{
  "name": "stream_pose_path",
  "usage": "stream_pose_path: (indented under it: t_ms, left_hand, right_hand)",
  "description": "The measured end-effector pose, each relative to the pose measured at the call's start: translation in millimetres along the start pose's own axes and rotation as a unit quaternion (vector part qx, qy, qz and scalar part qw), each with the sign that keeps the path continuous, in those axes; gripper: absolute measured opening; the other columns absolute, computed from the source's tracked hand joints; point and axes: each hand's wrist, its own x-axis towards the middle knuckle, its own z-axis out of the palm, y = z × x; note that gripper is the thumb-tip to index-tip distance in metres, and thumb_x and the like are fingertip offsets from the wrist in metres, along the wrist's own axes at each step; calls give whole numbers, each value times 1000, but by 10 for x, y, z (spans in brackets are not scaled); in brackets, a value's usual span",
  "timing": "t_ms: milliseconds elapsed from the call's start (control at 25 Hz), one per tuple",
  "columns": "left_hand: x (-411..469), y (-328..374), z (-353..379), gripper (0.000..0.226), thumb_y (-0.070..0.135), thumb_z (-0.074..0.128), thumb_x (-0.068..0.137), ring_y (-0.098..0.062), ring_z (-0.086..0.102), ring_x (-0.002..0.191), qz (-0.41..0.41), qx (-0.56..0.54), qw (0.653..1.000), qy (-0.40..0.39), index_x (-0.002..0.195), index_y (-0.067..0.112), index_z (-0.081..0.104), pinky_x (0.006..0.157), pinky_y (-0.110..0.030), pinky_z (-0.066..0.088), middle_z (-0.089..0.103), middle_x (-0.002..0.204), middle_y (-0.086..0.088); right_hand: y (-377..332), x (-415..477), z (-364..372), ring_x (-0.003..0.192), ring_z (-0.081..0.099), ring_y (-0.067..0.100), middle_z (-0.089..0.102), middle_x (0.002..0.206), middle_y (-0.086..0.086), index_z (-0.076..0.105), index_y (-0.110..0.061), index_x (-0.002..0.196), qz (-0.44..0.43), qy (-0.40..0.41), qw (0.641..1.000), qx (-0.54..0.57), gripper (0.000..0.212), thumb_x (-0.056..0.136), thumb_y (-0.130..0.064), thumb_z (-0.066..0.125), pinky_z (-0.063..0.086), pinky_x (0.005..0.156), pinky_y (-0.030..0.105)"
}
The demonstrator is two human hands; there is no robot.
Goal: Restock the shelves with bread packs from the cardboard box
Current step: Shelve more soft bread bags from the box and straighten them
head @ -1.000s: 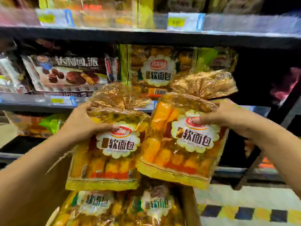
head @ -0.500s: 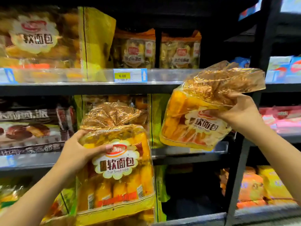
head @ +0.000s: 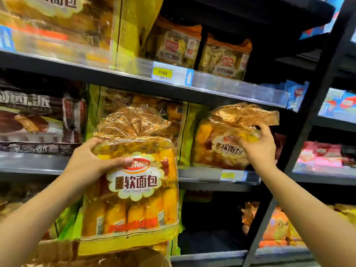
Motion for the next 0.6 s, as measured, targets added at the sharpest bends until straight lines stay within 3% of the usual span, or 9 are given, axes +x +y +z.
stream_pose_path:
  t_ms: [80, 160, 240, 280, 320, 400, 480, 600]
  left_hand:
    - [1, -12, 23, 118, 61, 91, 16, -27, 70, 96, -4, -2, 1000, 1, 122, 22, 59, 86, -50, 56, 70, 113, -6]
    - [-10, -4, 52, 117, 60, 92, 15, -28, 70, 96, -7, -9, 1000, 2, 121, 23, 59, 86, -51, 55, 70, 113, -6]
    - [-27, 6, 122, 112, 55, 93, 16, -28, 72, 92, -9, -26, 1000, 6, 119, 23, 61, 84, -51, 56, 73, 109, -6]
    - [-44, 15, 166, 107, 53, 93, 17, -27, 73, 89, -7, -32, 999, 2, 116, 23, 63, 82, -50, 57, 74, 105, -6]
    - [-63, 31, 214, 103, 51, 93, 17, -25, 74, 85, -6, -34, 999, -2, 112, 23, 65, 80, -49, 57, 76, 100, -5]
    - [-83, 72, 319, 100, 54, 91, 13, -22, 75, 81, -2, -23, 1000, 2, 106, 25, 67, 77, -46, 58, 77, 95, -2]
    - [-65, 114, 414, 98, 58, 90, 11, -19, 75, 80, 8, -9, 1000, 11, 101, 25, 67, 74, -42, 58, 77, 93, 0]
    - [7, 172, 611, 78, 40, 94, 25, -18, 75, 76, 23, -29, 999, 23, 96, 21, 68, 68, -37, 58, 78, 88, 1]
  right_hand:
    - [65, 63, 134, 106, 61, 19, 63, 118, 4, 47, -17, 124, 110, 24, 992, 55, 97, 44, -50, 91, 50, 96, 40]
    - [168, 163, 258, 98, 64, 20, 64, 113, 6, 48, -15, 113, 159, -5, 983, 96, 88, 44, -45, 93, 54, 89, 44]
    - [286, 287, 331, 83, 64, 17, 67, 108, 10, 53, -8, 107, 200, -65, 971, 113, 70, 54, -30, 93, 55, 84, 38]
    - [324, 337, 363, 79, 63, 17, 67, 105, 11, 55, -5, 107, 223, -90, 964, 113, 71, 52, -28, 93, 53, 85, 36]
    - [393, 409, 396, 85, 64, 20, 66, 108, 13, 54, -2, 112, 248, -108, 957, 106, 88, 42, -35, 95, 51, 89, 36]
    - [548, 588, 522, 118, 57, 29, 56, 134, 13, 42, -5, 139, 256, -120, 955, 89, 129, 29, -49, 94, 45, 103, 44]
    - [671, 720, 672, 133, 44, 27, 42, 149, 8, 28, -16, 148, 213, -117, 968, 63, 131, 40, -54, 91, 40, 109, 46]
    - [772, 861, 870, 133, 44, 29, 44, 148, 8, 29, -20, 148, 183, -87, 978, 48, 139, 28, -60, 87, 41, 107, 47]
